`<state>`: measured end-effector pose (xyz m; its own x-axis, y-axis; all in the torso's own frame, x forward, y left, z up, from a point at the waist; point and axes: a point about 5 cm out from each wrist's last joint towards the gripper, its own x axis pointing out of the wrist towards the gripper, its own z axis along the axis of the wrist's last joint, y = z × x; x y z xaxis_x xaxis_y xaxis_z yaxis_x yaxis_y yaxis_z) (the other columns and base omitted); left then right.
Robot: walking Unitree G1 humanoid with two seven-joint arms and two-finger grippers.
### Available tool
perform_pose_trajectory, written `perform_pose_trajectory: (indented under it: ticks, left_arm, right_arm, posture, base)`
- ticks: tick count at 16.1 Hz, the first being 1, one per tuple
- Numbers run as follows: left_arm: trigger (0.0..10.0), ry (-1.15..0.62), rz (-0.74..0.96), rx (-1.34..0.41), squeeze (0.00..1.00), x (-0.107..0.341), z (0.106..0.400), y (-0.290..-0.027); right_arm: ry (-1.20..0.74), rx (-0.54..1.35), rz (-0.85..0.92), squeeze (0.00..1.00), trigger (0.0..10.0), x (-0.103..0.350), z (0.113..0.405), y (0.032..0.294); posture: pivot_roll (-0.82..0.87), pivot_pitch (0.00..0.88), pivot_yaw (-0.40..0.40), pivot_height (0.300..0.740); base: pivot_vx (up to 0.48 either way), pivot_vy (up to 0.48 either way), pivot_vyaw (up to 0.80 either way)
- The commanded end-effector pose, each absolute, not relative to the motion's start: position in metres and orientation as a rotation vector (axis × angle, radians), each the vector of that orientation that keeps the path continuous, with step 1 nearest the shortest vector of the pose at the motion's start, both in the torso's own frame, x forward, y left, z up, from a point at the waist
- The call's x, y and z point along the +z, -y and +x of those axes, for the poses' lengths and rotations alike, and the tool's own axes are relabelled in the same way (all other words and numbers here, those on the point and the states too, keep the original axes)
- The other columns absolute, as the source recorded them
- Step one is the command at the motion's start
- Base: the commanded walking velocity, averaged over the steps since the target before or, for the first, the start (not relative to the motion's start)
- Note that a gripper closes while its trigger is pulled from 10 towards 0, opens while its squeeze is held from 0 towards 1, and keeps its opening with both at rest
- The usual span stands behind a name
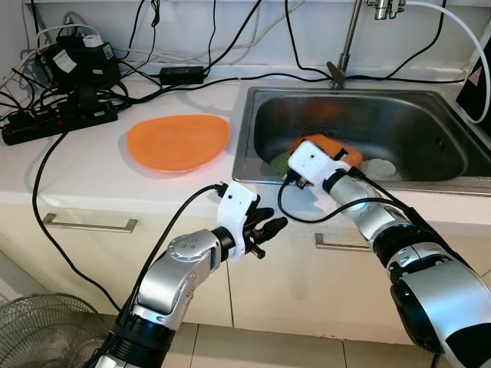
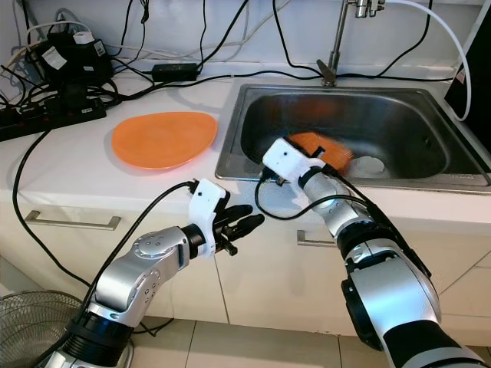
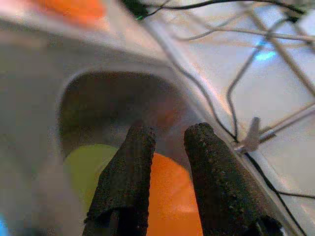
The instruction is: Kitchen organization
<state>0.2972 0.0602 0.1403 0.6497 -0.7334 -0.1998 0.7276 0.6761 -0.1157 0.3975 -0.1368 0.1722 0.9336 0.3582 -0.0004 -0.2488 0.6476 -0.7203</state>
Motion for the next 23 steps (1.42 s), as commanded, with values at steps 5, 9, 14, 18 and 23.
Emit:
perform_pose_trajectory:
  ticks: [5, 9, 14, 18, 23]
  left_arm:
    - [10.0, -0.21, -0.022, -0.763, 0.0, 0.143, 0.304, -0.065]
    - [10.0, -0.163, -0.04, -0.686, 0.0, 0.147, 0.312, -0.069]
    - [10.0, -0.064, -0.072, -0.559, 0.0, 0.156, 0.321, -0.081]
    - [10.0, -0.003, -0.058, -0.467, 0.0, 0.165, 0.329, -0.089]
    - [10.0, 0.07, -0.068, -0.34, 0.0, 0.169, 0.334, -0.099]
  right_arm:
    - [0.341, 0.209, -0.505, 0.0, 10.0, 0.207, 0.398, 0.144]
    - [0.398, 0.099, -0.298, 0.0, 10.0, 0.208, 0.391, 0.157]
    - [0.457, -0.032, -0.114, 0.0, 10.0, 0.18, 0.362, 0.171]
    - [0.457, -0.056, -0.078, 0.0, 10.0, 0.159, 0.336, 0.17]
    - [0.418, -0.065, -0.061, 0.0, 10.0, 0.148, 0.329, 0.163]
  posture:
    - [0.1, 0.04, 0.057, 0.74]
    - [0.08, 0.029, 0.061, 0.74]
    - [0.07, 0.019, 0.065, 0.74]
    - [0.06, 0.011, 0.073, 0.74]
    - [0.07, 0.034, 0.067, 0.74]
  base:
    - [0.0, 0.0, 0.0]
    - [0.0, 0.0, 0.0]
    - [0.0, 0.0, 0.0]
    - [0.0, 0.0, 0.0]
    - [0.0, 0.0, 0.0]
